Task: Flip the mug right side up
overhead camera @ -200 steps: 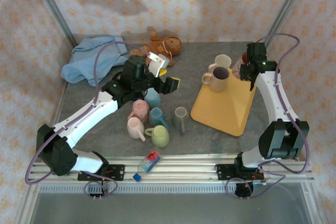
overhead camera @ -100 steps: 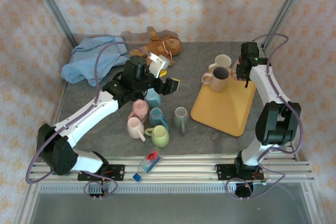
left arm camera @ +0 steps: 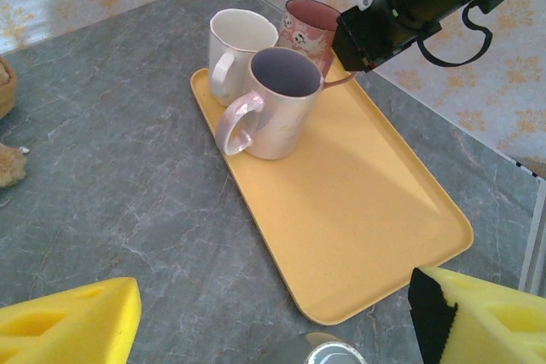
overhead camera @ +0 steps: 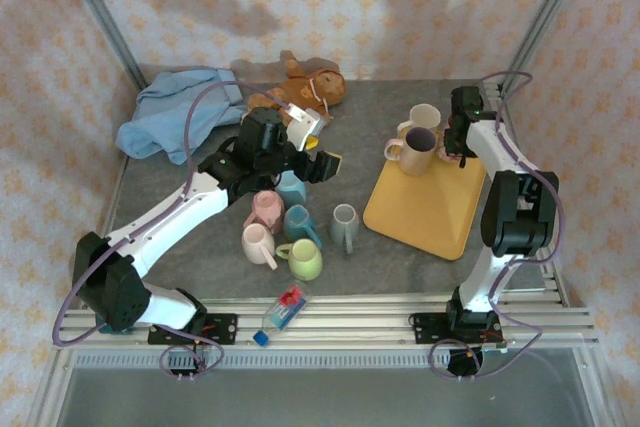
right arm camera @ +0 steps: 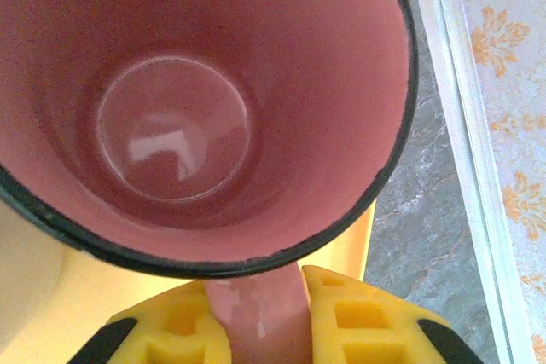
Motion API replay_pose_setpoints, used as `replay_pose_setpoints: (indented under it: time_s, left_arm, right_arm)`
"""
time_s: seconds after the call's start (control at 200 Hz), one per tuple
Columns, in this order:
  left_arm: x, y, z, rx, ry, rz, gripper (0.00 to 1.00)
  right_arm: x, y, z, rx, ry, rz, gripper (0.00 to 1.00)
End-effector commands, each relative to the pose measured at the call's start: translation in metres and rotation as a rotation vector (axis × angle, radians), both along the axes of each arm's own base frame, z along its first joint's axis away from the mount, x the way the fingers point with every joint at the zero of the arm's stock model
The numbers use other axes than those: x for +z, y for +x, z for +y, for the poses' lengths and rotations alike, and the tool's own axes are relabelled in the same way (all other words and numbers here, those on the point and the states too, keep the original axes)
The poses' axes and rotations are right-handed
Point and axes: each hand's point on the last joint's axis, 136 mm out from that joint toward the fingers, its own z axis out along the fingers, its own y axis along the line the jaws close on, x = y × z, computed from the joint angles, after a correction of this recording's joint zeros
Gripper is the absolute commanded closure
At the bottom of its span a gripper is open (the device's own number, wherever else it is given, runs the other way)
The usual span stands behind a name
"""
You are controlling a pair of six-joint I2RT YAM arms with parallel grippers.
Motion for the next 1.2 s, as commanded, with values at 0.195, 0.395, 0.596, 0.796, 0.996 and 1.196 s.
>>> replay_pose_setpoints:
  time_s: [0.195,0.395,0.596,0.796,0.996,1.196]
  left_arm:
    - [-0.007,0.002,-0.001,-0.013,0.018,0.002,0.18]
    - [-0.008,0.001,0.000,-0.012,0.016,0.007,0.19]
    - [-0.006,-0.001,0.002,-0.005,0.015,0.000,0.19]
    - [-0.006,-0.005,0.007,0.012,0.012,-0.002,0.19]
    - [-0.007,-0.007,0.017,0.051,0.044,0.000,0.19]
    - [-0.008,-0.015,0.023,0.111,0.102,0.020,0.19]
  right_arm:
    - [0.030,0.033,-0.005,-0.013,-0.024,-0.141,0.98]
    - [0.022,0.035,0.005,0.019,-0.015,-0.130,0.88]
    - [0.017,0.035,0.010,0.023,0.001,-0.121,0.75]
    - [0.014,0.032,0.013,0.015,0.020,-0.117,0.56]
    - [0.032,0.020,0.012,-0.016,0.031,-0.156,0.52]
    - [0.071,-0.018,0.010,-0.083,0.066,-0.248,0.48]
